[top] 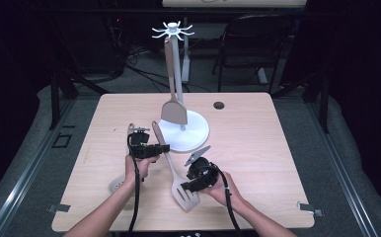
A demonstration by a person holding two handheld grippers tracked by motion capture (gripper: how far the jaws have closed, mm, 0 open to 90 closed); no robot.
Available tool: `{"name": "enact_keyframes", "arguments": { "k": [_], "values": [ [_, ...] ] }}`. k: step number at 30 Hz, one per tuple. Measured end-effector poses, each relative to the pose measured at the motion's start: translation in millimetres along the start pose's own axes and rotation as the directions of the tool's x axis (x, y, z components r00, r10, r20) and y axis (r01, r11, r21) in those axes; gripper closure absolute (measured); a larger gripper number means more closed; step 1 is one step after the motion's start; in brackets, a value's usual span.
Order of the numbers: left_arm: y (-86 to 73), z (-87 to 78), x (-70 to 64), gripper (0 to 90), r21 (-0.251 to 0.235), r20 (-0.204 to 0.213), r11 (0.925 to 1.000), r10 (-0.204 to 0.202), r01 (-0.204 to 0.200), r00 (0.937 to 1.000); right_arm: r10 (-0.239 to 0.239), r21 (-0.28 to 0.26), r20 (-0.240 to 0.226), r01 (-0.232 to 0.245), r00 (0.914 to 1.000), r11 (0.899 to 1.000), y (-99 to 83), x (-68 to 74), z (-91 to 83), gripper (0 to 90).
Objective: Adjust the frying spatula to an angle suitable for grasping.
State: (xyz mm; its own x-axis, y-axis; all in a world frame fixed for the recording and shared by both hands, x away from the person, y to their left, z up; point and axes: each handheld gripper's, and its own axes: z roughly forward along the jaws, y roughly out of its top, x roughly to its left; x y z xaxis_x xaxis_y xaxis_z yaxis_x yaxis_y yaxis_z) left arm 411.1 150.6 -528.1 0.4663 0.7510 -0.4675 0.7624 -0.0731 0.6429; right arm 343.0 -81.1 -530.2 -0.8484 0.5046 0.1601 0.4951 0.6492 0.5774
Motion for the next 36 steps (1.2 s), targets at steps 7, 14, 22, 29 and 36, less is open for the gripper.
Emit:
{"name": "enact_keyframes", "arguments": {
  "k": [7,14,22,29,36],
  "values": [
    [-0.1,-1.5,-1.5,66.4,-0.004,-0.002,1.0000,0.006,-0.006,1.0000,0.078,-0.039,0.006,-0.077,0.9970,0.996,12.8,-7.9,22.8,48.4],
    [0.4,-7.7,-9.0,67.1,-0.033,0.008,0.9991,0.028,-0.028,0.9996,0.075,-0.051,-0.022,-0.076,0.9969,0.996,22.8,-10.7,37.7,56.8],
    [-1.9,-15.4,-21.5,66.7,-0.100,0.029,0.9889,0.114,-0.110,0.9931,0.055,-0.087,0.022,-0.053,0.9982,0.995,24.3,-7.0,27.5,66.8],
    [-3.5,-13.9,-22.6,63.6,-0.114,0.051,0.9857,0.130,-0.124,0.9901,0.049,-0.099,0.025,-0.047,0.9985,0.994,24.3,-7.9,25.5,68.2],
    [-5.2,-14.3,-23.1,69.6,-0.151,0.094,0.9840,0.109,-0.094,0.9896,0.027,-0.095,0.023,-0.025,0.9994,0.995,24.6,-8.4,20.3,68.1]
  ]
}}
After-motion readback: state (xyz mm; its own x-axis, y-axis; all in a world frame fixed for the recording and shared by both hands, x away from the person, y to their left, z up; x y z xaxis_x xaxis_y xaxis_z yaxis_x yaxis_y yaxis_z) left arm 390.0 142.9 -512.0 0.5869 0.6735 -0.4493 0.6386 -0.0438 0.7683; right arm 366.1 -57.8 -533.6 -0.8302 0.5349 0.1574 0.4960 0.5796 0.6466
